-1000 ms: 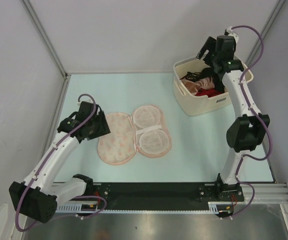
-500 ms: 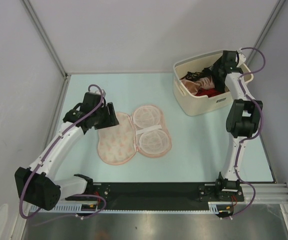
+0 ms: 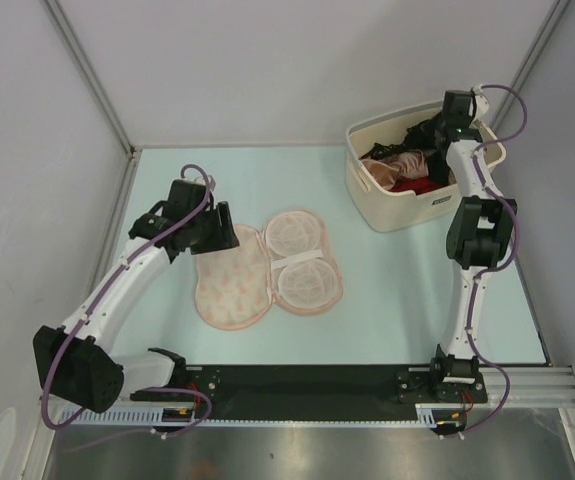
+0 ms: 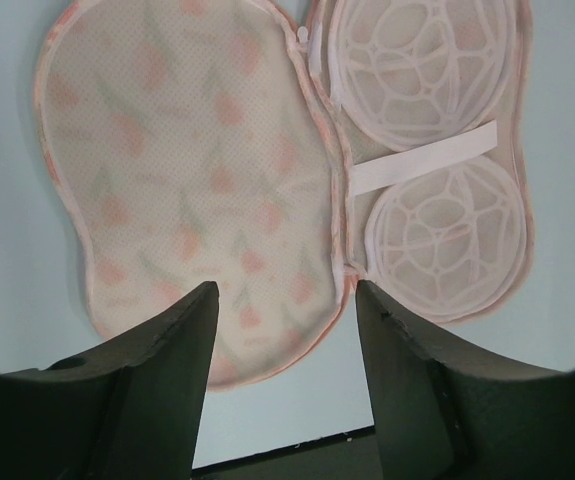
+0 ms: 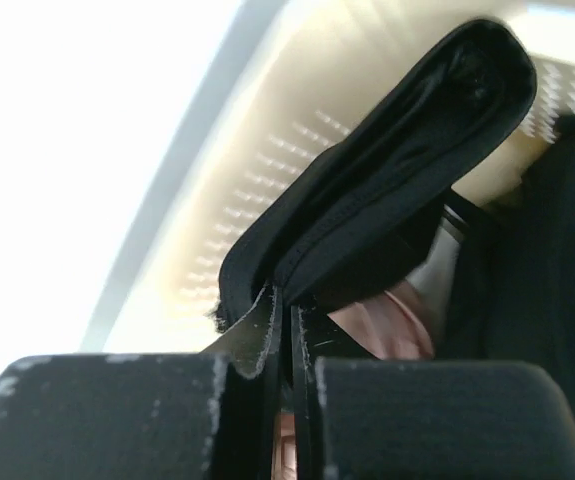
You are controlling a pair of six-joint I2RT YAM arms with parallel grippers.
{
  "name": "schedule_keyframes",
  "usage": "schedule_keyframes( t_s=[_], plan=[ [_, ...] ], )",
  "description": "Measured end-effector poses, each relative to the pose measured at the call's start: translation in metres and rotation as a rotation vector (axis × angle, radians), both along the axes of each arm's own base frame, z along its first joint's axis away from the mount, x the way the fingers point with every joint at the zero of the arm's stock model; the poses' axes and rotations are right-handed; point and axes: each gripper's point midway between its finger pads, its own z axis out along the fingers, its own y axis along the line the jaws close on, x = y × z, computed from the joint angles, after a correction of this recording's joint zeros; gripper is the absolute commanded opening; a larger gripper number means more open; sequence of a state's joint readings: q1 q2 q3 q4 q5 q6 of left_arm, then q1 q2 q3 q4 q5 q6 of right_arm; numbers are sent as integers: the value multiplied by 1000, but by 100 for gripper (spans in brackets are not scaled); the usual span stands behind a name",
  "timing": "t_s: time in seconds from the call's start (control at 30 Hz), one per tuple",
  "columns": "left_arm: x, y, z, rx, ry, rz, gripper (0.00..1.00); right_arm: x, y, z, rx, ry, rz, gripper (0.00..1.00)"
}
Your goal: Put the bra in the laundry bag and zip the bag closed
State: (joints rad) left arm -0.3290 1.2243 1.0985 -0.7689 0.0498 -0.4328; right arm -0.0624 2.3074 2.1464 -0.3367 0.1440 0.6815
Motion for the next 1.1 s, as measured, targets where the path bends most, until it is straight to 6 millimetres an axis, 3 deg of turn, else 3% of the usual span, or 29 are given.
schedule_keyframes(
  t_s=[0.17, 0.23, 0.37, 0.5, 0.67, 0.73, 0.87, 0.97, 1.1],
  plan=[
    [9, -4, 5, 0, -7, -14, 63, 9, 1, 40, 24, -57, 13, 0],
    [12, -5, 6, 1, -8, -18, 63, 6, 2, 64, 25, -92, 21, 0],
    [19, -10, 5, -8, 5, -29, 63, -14, 6, 116, 17, -149, 51, 0],
    [21, -18, 4, -32, 19, -50, 63, -41, 17, 184, 12, -252, 116, 0],
    [23, -35, 13, -120, 6, -91, 67, -107, 52, 284, 24, -416, 297, 0],
    [24, -43, 18, -166, -1, -106, 68, -140, 68, 313, 32, -470, 373, 0],
    [19, -59, 30, -286, -29, -117, 70, -220, 109, 354, 67, -554, 539, 0],
    [1, -69, 33, -381, -18, -123, 71, -281, 148, 362, 117, -584, 686, 0],
    [-24, -82, 43, -496, -7, -145, 73, -347, 194, 349, 211, -567, 884, 0]
  ],
)
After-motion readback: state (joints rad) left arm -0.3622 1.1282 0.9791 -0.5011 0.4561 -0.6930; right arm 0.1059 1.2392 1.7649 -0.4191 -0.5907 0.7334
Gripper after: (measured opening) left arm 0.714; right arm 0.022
